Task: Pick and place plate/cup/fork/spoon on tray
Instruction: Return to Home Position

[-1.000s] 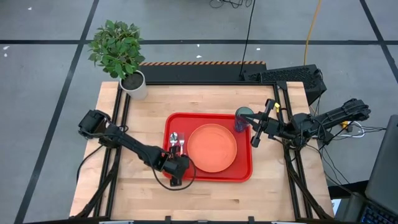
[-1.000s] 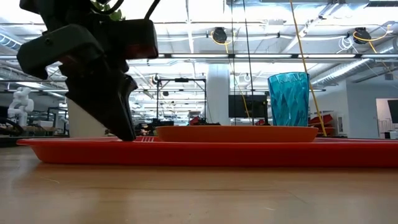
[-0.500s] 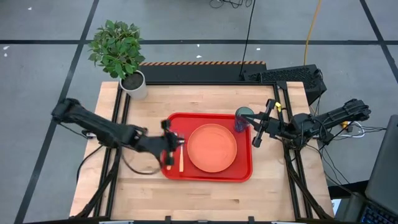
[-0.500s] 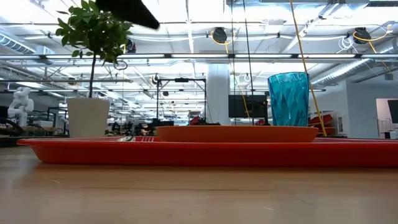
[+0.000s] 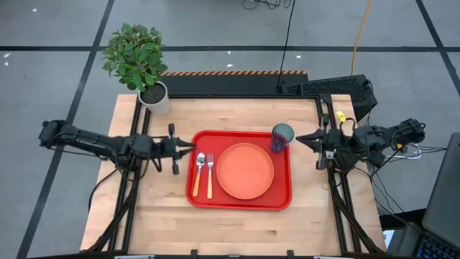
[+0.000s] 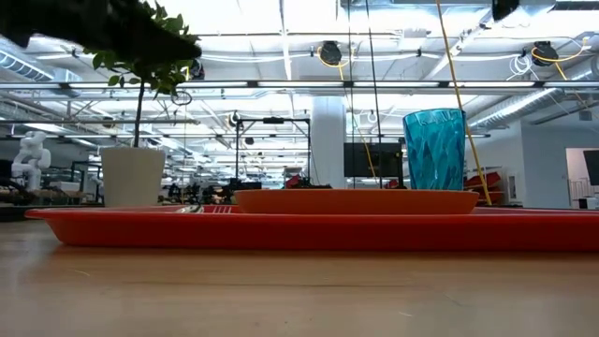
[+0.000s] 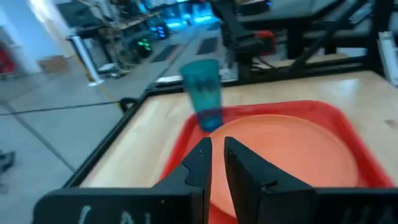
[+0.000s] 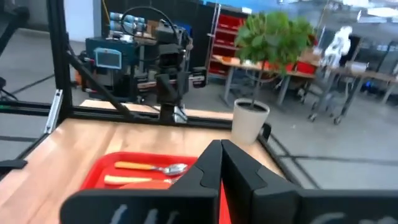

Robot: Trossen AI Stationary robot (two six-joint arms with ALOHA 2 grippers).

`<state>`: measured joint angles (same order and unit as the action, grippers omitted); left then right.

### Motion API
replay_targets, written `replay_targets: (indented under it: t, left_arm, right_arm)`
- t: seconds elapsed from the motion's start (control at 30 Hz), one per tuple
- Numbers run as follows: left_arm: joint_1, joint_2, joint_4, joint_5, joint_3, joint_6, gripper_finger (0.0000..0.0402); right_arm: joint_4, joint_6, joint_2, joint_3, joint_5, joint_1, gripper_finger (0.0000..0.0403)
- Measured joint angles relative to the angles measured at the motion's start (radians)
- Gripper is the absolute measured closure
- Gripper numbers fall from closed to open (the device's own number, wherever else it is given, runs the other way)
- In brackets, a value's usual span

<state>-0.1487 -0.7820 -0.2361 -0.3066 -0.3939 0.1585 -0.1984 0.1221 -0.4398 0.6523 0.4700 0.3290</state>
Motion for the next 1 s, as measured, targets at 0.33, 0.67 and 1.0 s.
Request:
replay_targets:
  t: [0.33, 0.67, 1.0]
  left_arm:
    - [0.194, 0.115, -0.067, 0.260, 0.166, -0.058, 0.0355]
    - [0.298, 0.132, -0.028, 0.366, 0.166, -0.029, 0.0355]
    - [0.374, 0.179, 0.047, 0.412, 0.166, -0.005, 0.0355]
  right_arm:
    - [0.080, -0.126, 0.138, -0.255, -0.003, 0.000, 0.0403]
    - [0.034, -0.121, 0.324, -0.298, -0.004, 0.000, 0.0403]
    - [-0.151, -0.232, 0.405, -0.298, -0.005, 0.000, 0.0403]
